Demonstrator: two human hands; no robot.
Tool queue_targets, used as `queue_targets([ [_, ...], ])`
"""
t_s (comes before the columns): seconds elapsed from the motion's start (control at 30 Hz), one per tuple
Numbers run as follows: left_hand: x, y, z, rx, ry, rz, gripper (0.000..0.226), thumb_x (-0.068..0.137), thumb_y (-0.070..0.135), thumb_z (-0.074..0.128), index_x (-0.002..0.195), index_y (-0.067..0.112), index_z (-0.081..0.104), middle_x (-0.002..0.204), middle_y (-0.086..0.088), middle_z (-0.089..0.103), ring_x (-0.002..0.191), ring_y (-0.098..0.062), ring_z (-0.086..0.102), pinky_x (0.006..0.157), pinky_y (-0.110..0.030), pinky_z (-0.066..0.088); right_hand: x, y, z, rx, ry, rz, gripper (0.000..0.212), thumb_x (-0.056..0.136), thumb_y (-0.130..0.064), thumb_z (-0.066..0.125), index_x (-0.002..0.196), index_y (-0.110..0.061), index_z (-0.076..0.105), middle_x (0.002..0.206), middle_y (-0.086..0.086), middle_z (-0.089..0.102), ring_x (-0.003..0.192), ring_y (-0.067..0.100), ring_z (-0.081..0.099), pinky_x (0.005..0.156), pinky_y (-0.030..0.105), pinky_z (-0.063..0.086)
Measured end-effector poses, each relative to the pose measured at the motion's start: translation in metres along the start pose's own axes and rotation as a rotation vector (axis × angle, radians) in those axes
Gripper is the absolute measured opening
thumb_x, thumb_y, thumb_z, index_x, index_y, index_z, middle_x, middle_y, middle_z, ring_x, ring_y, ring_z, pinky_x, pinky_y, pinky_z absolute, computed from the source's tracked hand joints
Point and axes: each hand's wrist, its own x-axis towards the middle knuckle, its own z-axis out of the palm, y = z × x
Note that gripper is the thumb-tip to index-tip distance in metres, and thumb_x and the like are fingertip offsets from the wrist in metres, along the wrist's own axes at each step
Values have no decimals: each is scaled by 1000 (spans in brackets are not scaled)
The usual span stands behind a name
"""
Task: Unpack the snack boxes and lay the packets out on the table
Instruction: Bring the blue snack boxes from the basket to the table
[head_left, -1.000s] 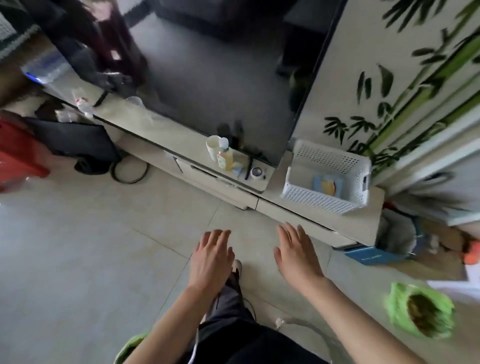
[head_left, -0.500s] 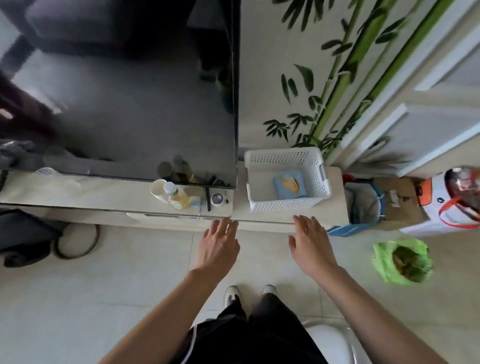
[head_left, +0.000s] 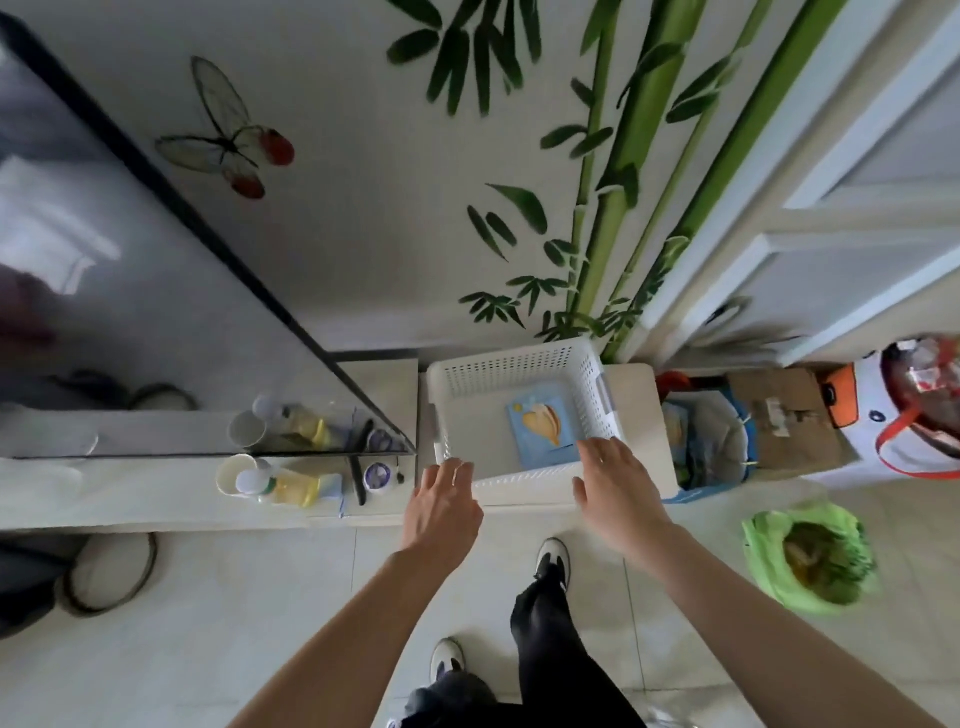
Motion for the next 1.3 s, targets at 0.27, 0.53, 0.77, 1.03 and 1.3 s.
queue_targets([
  [0.27,99,37,43,-114,-150,-205,49,96,25,47,143,15,37,146,-2,41,133,-23,36,102,-34,40,90,62,16,68,-109,-37,48,99,-25,44,143,-12,33,140,7,46,131,25,40,105,35,40],
  [0.53,182,32,114,-279,-273,-382,53,95,27,47,145,14,37,148,-6,41,133,-25,39,104,-40,38,176,97,74,181,-237,-3,46,99,-26,45,141,-10,35,135,11,50,124,27,47,99,38,47],
  [0.77,240,11,190,-311,-359,-409,51,97,28,44,144,12,37,147,-8,41,130,-26,43,103,-38,40,233,99,135,358,-298,128,47,100,-31,47,140,-9,36,134,11,51,124,28,49,97,36,40],
  [1.03,290,-12,249,-549,-334,-635,54,99,40,44,141,7,43,142,-14,49,127,-31,48,102,-34,38,287,100,201,605,-308,384,35,95,-42,54,106,-8,50,92,5,57,78,19,52,60,28,38],
  [1.3,302,-10,275,-880,-327,-745,55,102,49,30,130,7,53,128,-18,56,118,-34,55,104,-48,43,328,124,302,944,-311,480,96,51,-78,51,108,-2,66,103,14,71,98,30,67,88,44,54],
])
